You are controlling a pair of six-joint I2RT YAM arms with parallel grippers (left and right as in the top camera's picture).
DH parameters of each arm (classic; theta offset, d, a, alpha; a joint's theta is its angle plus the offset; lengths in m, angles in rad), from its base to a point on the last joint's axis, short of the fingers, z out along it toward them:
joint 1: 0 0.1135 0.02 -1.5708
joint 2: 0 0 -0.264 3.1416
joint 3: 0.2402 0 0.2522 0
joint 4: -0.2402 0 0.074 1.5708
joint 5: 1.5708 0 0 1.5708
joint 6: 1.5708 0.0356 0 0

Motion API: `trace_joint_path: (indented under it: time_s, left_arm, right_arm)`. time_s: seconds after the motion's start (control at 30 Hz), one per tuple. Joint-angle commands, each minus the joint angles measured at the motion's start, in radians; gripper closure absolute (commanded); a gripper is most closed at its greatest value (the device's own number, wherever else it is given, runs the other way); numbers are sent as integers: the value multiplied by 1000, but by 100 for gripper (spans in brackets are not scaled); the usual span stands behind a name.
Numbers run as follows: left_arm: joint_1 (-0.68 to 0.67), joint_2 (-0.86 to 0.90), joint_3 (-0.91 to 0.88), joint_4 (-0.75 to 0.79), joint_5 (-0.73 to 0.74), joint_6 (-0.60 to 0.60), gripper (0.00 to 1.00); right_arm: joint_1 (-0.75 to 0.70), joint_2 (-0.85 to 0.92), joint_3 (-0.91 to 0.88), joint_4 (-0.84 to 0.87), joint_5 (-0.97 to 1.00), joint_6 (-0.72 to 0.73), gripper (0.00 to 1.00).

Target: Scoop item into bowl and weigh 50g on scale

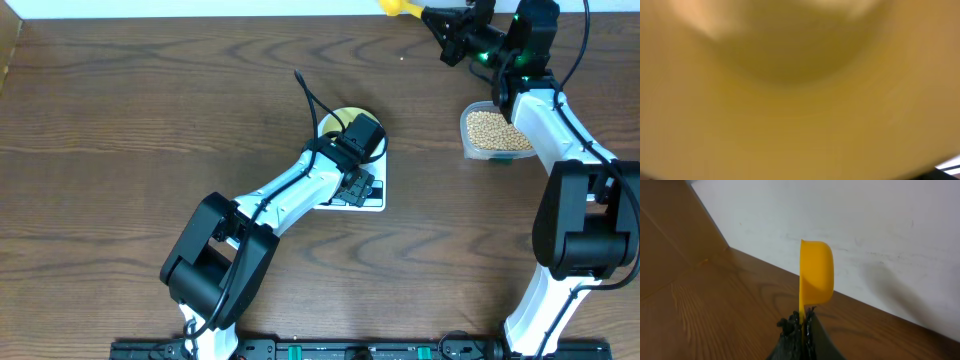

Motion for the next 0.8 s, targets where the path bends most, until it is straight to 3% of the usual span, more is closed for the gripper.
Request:
trace_joint_path:
  time_s: [0.0, 0.77]
  left_arm:
    - [6, 14, -10, -1, -21, 13, 13]
    - [6, 15, -16, -12, -21, 13, 13]
  right_arm:
    - [3, 10, 19, -5, -7, -10, 99]
    - [3, 10, 19, -12, -7, -10, 99]
